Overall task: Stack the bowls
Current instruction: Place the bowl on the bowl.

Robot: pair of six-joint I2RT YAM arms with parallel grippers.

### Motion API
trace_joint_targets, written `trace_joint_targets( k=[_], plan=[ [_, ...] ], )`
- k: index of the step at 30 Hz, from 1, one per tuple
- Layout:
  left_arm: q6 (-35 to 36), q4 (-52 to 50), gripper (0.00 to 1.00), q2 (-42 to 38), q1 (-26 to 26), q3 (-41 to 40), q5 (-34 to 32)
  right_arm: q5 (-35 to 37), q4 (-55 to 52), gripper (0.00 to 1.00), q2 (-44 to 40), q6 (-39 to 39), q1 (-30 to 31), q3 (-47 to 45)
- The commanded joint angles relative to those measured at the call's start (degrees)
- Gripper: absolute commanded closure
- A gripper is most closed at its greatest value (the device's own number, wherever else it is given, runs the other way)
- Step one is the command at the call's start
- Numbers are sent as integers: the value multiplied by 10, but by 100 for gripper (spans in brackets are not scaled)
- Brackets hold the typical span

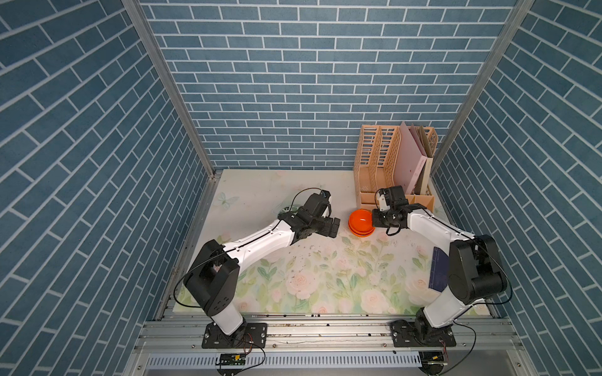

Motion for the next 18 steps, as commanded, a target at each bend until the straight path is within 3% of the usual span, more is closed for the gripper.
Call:
trace_joint_targets(
  k=[1, 4, 11, 18],
  plan=[
    [3, 4, 3, -4, 5, -7, 3, -2, -6, 100, 3, -13, -3, 9],
    [2, 5, 3, -5, 6, -9, 3, -2, -4, 99, 5, -14, -2, 8],
    [2, 6, 3, -7, 6, -11, 3, -2, -3, 81, 8, -15, -2, 4],
    [2, 8, 3, -11, 7, -15, 3, 0, -4, 73, 5, -17, -3, 5]
  ],
)
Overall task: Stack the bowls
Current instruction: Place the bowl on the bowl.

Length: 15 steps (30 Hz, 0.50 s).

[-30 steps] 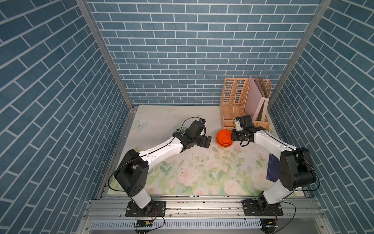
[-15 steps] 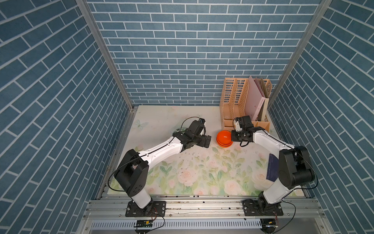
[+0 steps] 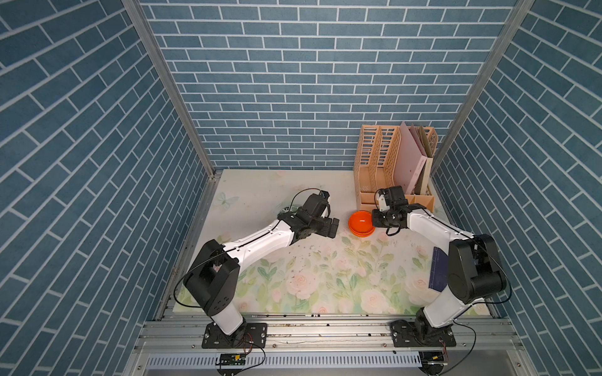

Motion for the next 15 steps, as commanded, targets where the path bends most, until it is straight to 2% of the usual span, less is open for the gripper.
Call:
trace_joint_targets(
  k=[1, 4, 9, 15],
  plan=[
    [2, 6, 3, -11, 4, -7, 2, 1, -6, 72, 2, -12, -3, 5],
    [2, 6, 3, -12, 4, -9, 2, 1, -8, 68, 2, -13, -2, 6],
    [1, 8, 3, -16, 5, -12, 2, 25, 0, 68, -14, -9, -2, -3],
    [-1, 10, 3, -17, 5, -14, 3, 22, 19, 78, -27, 1, -2, -17]
  ],
)
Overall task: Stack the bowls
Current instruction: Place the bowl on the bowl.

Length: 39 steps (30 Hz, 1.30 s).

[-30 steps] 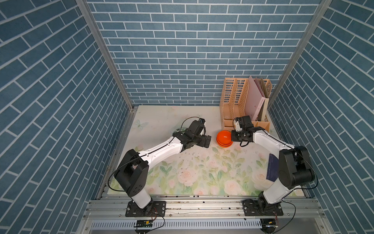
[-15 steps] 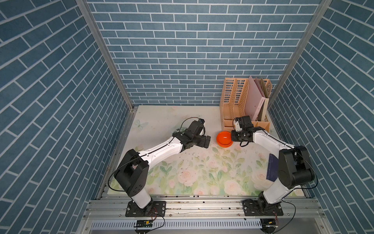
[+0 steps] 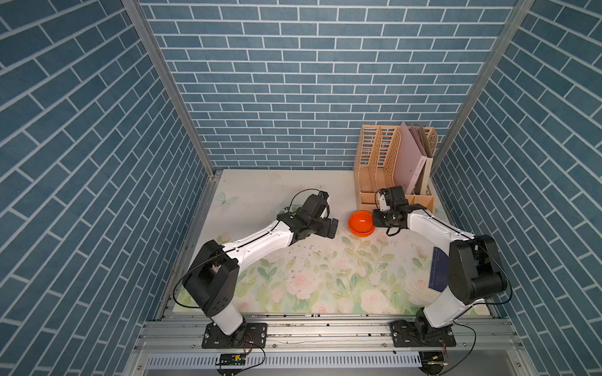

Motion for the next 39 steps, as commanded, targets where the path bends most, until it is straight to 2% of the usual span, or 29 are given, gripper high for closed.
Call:
trace_joint_targets(
  k=[1, 8, 16, 17, 24, 29, 34, 39],
  plan=[
    [-1, 7, 3, -13, 4, -6, 3, 3, 15, 81, -20, 2, -2, -13],
    [-1, 7, 3, -16, 4, -9, 2, -8, 33, 89, -14, 12, -2, -25],
    [-2, 9, 3, -18, 4, -13, 1, -8, 43, 94, -10, 22, -2, -30],
    [-2, 9, 3, -17, 4, -13, 1, -24, 46, 95, -11, 23, -2, -31],
    [-2, 9, 3, -20, 4, -14, 1, -32, 50, 95, -9, 26, -2, -36],
    [-2, 8, 3, -22, 4, -15, -1, -32, 54, 87, -15, 26, -2, -38],
    [-2, 8, 3, -23, 4, -14, -2, -21, 48, 71, -23, 25, -2, -34],
    [-1, 4, 3, -23, 6, -11, -8, -15, 42, 64, -30, 25, -2, -33]
  ],
)
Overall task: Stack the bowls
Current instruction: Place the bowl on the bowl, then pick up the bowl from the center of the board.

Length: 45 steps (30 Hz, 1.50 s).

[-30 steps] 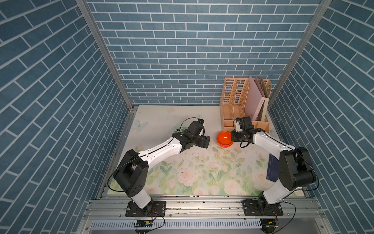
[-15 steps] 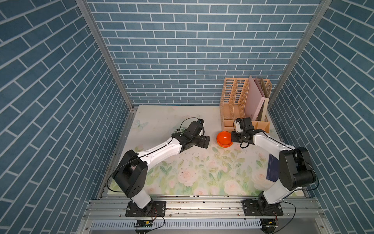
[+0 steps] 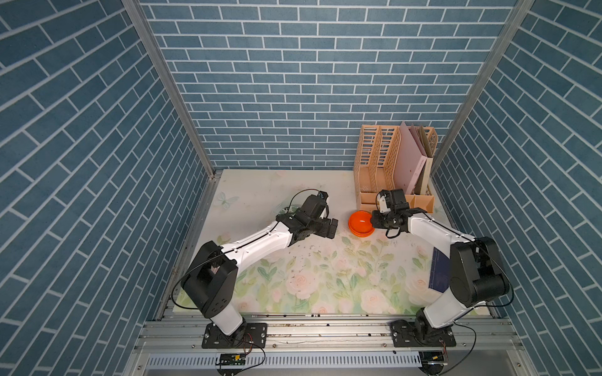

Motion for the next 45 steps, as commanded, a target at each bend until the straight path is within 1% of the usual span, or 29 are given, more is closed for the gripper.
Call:
trace_joint_targets(
  k=[1, 5, 9, 12, 14, 16, 19, 25, 27, 29, 31, 34, 39, 45],
  plan=[
    [0, -5, 3, -16, 7, -3, -10, 7, -3, 61, -19, 4, -2, -1],
    [1, -9, 3, -25, 17, -6, -17, 21, -9, 51, -17, 1, -2, 0],
    [1, -18, 3, -40, 43, -10, -25, 15, -1, 47, -7, 2, -2, -5],
    [2, -30, 3, -52, 80, -17, -41, 14, 9, 46, 1, 5, -2, -6],
    [0, -40, 3, -58, 117, -24, -44, 14, 12, 45, 4, 6, -2, -7],
    [0, -49, 3, -62, 151, -35, -62, 14, 11, 44, 8, 5, -2, -5],
    [-4, -45, 3, -69, 180, -53, -66, -8, 11, 44, 18, 5, -3, -1],
    [-14, -22, 3, -83, 183, -66, -22, -10, 9, 44, 33, -1, -2, 4],
    [-13, -24, 3, -86, 183, -65, -27, -10, 9, 44, 37, -1, -3, 6],
    [-11, -31, 3, -86, 183, -63, -46, -13, 9, 44, 44, -1, -2, 9],
    [-10, -39, 3, -83, 187, -60, -65, -17, 10, 45, 50, 0, -1, 11],
    [-13, -46, 2, -77, 198, -55, -88, -24, 15, 48, 58, 2, -1, 12],
    [-19, -37, 2, -75, 230, -58, -72, -28, 18, 56, 70, 3, -2, 16],
    [-22, -29, 2, -80, 234, -63, -57, -31, 23, 66, 71, 4, -2, 15]
  ],
)
